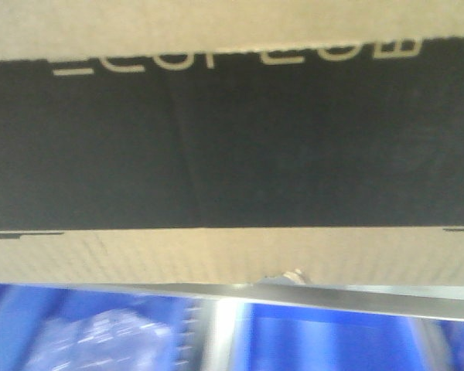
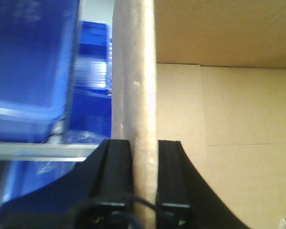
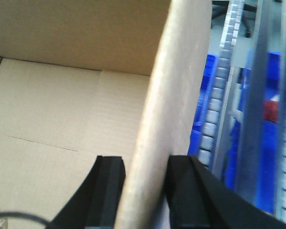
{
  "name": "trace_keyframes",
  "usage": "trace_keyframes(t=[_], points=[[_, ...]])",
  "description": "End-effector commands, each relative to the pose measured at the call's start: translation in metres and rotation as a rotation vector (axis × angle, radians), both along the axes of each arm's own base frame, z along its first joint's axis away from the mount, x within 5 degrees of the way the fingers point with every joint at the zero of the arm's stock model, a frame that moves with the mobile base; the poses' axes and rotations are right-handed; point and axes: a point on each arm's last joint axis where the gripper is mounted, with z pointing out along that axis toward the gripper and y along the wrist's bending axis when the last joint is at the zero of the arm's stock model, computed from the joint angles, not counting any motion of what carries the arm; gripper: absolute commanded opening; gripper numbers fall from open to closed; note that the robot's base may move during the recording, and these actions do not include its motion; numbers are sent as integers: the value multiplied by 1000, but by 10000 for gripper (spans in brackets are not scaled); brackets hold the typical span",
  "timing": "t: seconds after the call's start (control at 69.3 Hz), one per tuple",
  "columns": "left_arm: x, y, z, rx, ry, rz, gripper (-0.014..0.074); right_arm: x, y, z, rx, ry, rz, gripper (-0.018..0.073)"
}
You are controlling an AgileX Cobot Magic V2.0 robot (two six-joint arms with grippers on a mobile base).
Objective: Grab box from left shelf to table start
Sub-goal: 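Hold the box with both grippers while the base drives away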
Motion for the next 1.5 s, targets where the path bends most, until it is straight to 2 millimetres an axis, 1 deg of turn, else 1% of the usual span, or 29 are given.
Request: trace_keyframes(t=[0.0, 1.485], points=[[-6, -7, 25, -177, -153, -65, -92, 1, 2, 19, 43, -147, 20, 55], [-6, -7, 25, -178, -152, -65, -92, 1, 2, 19, 43, -147, 20, 55]])
